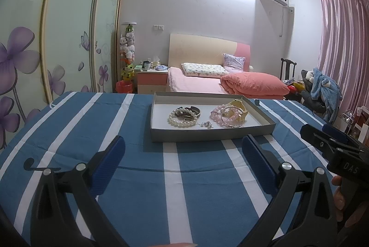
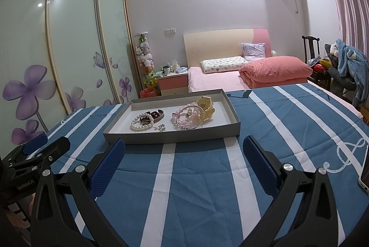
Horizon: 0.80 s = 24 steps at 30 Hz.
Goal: Organize jewelry
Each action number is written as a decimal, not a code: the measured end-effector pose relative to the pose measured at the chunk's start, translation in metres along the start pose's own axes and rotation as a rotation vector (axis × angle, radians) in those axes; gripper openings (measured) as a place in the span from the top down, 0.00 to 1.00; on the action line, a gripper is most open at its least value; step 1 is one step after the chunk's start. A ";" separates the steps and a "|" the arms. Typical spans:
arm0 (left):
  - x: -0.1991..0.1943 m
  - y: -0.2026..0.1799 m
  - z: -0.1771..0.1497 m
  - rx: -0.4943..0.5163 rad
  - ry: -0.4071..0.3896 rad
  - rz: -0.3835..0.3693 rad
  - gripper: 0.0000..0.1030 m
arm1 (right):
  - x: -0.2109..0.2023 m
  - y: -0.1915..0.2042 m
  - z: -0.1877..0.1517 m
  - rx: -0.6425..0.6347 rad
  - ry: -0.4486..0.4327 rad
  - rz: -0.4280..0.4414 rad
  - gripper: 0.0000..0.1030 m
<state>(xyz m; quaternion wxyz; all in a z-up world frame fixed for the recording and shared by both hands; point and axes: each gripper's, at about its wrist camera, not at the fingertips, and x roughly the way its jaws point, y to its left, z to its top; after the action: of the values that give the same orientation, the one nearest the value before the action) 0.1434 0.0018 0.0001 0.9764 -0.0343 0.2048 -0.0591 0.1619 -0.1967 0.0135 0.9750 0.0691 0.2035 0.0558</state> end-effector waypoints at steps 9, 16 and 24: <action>0.001 0.000 0.001 0.000 0.000 -0.001 0.04 | 0.001 0.000 0.001 0.001 0.002 0.001 0.02; 0.000 0.000 0.001 0.000 0.001 -0.001 0.04 | 0.000 0.000 0.001 0.000 0.002 0.001 0.02; 0.000 0.000 0.001 0.000 0.001 -0.001 0.04 | 0.000 0.000 0.001 0.001 0.001 0.001 0.02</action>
<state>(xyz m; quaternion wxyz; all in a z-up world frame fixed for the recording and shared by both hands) 0.1437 0.0017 0.0014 0.9763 -0.0342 0.2052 -0.0599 0.1623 -0.1966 0.0148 0.9749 0.0698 0.2041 0.0561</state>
